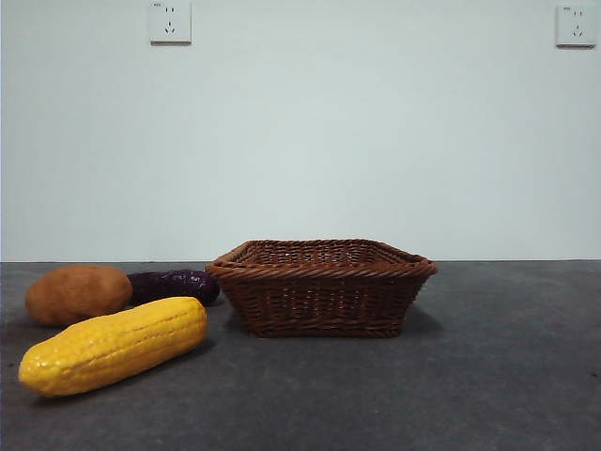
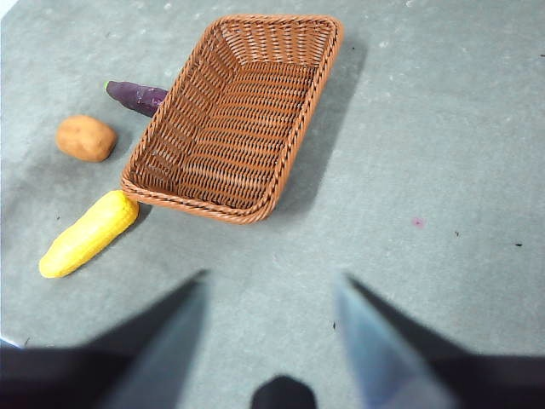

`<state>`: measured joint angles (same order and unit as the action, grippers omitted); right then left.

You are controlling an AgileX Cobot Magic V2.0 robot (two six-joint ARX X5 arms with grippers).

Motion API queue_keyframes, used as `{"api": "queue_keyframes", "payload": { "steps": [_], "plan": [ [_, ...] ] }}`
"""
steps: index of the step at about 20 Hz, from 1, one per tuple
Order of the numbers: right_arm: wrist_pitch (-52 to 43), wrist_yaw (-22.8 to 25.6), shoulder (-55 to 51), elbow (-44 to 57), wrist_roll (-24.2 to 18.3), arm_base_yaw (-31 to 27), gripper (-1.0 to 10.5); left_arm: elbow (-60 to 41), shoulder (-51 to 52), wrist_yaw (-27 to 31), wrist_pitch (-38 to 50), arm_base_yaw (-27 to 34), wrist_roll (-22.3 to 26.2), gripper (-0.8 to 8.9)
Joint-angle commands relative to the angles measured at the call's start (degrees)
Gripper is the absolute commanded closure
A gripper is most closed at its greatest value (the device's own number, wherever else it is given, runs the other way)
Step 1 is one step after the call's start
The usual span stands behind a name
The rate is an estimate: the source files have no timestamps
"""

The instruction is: Help me put the vegetables on the table into the basket

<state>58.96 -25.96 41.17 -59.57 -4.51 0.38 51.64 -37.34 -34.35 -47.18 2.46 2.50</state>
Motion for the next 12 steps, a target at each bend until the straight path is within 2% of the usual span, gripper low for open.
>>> {"api": "queue_keyframes", "payload": {
  "steps": [1, 12],
  "plan": [
    [-0.1, -0.3, 0.0, -0.2, -0.1, 0.0, 3.7, 0.0, -0.2, -1.5, 0.2, -0.2, 0.1, 2.13],
    [-0.2, -1.1, 0.3, -0.3, 0.0, 0.0, 3.7, 0.0, -0.5, -1.7, 0.3, -0.1, -0.6, 2.13]
  ]
}}
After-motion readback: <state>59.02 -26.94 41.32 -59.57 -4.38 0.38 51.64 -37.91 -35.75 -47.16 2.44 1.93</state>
